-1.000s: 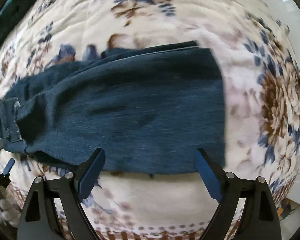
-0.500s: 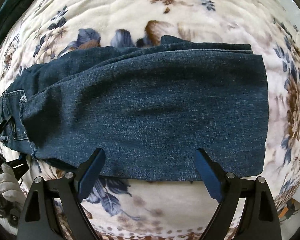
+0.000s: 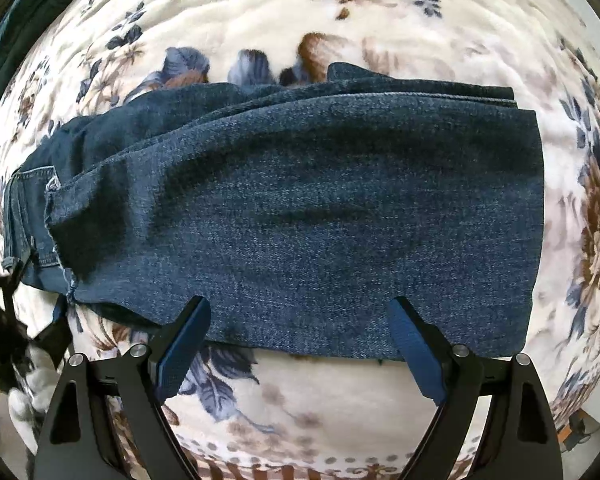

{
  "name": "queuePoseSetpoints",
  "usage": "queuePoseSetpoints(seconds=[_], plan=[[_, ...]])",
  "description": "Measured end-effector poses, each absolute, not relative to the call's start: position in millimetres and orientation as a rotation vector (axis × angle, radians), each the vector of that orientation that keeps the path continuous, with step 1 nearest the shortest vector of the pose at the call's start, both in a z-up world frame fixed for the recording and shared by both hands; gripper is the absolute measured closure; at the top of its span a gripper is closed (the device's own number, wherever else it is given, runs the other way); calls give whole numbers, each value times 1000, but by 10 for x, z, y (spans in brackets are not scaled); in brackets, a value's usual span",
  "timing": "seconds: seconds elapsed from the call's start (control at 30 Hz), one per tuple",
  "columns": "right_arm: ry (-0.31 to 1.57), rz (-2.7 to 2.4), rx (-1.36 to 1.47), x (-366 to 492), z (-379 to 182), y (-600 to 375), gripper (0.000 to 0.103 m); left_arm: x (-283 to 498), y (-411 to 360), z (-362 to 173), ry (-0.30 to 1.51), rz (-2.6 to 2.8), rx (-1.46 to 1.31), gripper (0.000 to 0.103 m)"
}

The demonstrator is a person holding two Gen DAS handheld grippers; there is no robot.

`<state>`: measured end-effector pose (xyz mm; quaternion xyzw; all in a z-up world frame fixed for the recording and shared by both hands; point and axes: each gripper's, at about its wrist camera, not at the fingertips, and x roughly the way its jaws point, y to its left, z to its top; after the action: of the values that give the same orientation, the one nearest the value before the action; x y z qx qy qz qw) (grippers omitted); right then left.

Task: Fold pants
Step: 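Lift the waistband with the left gripper and fold it over the legs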

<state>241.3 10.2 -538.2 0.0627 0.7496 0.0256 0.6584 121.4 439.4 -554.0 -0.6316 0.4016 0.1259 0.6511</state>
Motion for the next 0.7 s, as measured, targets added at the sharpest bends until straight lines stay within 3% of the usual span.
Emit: queuePoseSetpoints(seconds=[0.07,0.2,0.23,0.33,0.37,0.53,0.7], plan=[[1697,63,146,2414,-5383,62,11,1385,4433,-5547,922,287,-1442,17],[1695,68,163,2403,-5404,-33,11,1505,4420,-5527,941,292,-1387,17],[1696,68,169,2398,-5417,-55,11,1518,4406,-5479,924,289,-1370,24],[1690,63,182,2392,-5413,-118,11,1551,4305,-5264,903,274,-1267,62],[1684,56,187,2386,-5417,-151,11,1595,4267,-5164,900,265,-1215,66],[1676,-5,193,2390,-5501,-314,11,1726,4079,-4813,889,231,-1075,72],[1668,-36,228,2428,-5581,-515,11,1903,3522,-4100,844,97,-806,79]])
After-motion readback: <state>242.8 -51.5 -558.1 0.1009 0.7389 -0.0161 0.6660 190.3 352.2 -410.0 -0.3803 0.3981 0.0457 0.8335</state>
